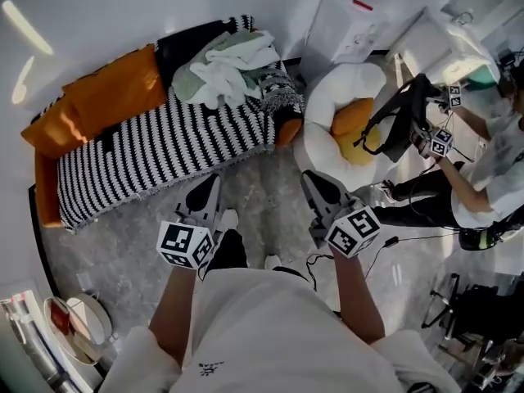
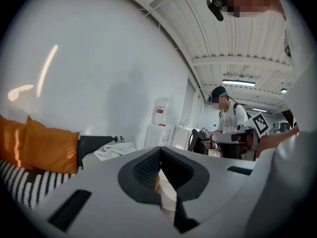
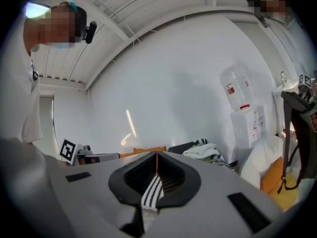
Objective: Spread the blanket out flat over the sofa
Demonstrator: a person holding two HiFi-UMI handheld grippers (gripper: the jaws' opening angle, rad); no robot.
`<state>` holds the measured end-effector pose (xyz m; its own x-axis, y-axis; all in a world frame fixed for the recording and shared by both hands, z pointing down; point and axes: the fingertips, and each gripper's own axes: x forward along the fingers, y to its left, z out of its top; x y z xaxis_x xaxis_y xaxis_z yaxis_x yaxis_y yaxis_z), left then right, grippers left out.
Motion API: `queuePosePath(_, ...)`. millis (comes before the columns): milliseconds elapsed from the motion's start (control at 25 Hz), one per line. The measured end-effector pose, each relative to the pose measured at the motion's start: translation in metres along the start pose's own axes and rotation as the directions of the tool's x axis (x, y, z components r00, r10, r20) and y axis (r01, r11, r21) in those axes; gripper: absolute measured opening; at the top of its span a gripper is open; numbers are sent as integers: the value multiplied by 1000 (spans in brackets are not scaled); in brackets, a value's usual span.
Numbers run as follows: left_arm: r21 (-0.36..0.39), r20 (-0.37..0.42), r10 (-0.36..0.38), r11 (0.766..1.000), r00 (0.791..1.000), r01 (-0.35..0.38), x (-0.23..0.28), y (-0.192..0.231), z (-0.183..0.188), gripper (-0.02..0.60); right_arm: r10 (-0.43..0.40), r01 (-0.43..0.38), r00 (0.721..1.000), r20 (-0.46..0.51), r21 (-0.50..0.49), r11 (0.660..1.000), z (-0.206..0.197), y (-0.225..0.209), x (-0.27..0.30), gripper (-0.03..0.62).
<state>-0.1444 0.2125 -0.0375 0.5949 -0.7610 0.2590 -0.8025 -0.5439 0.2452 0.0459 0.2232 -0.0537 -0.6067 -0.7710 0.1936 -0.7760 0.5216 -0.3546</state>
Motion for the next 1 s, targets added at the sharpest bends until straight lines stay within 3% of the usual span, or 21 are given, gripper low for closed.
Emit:
queuePosePath(640, -11, -100, -157, 988, 982, 157, 79, 98, 5, 18, -132, 132, 990, -44, -11, 991, -9, -29, 113, 26)
queuePosePath(1000, -51, -119, -202, 979, 972, 197, 98, 136, -6, 18, -192, 191, 979, -76, -14, 981, -11, -34, 143, 26)
